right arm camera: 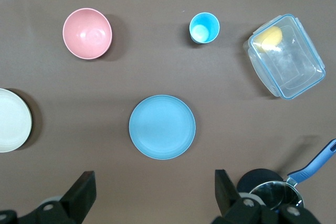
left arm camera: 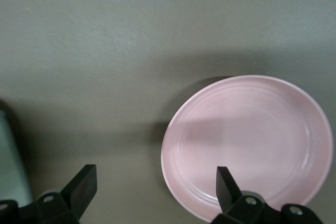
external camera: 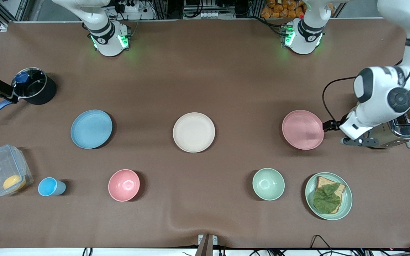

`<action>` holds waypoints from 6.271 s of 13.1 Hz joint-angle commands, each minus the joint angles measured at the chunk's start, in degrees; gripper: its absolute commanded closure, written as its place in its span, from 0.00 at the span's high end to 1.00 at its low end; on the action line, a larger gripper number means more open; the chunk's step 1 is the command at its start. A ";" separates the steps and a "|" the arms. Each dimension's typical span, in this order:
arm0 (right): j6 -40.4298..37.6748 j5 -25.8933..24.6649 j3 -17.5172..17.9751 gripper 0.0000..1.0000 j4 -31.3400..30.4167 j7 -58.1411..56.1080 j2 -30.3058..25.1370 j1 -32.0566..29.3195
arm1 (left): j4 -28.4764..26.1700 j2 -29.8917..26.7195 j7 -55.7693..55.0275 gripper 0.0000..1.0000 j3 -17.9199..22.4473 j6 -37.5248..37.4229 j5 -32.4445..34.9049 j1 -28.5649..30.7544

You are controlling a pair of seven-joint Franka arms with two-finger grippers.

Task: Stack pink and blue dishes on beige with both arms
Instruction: 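Grasp the pink plate rim with the left gripper while the right gripper reaches, then carry the pink plate over the beige plate while the right gripper grasps blue, then lower the pink plate onto the beige plate while the right gripper lifts blue, then open the left gripper and withdraw it toward the toaster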

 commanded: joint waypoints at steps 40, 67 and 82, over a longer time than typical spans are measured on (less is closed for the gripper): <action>33.00 4.02 0.49 0.68 -24.13 -22.16 28.85 -9.55 | 29.13 25.33 -42.68 0.00 -18.97 5.90 -11.08 -24.53; 5.67 14.03 0.49 0.00 -12.17 -25.15 29.91 -10.08 | 27.90 7.27 -42.16 1.00 -17.83 -13.03 0.93 -13.75; 5.48 20.79 2.60 0.00 -10.32 -12.87 28.16 3.78 | 36.25 -11.74 -21.00 1.00 -16.26 -39.17 3.25 0.60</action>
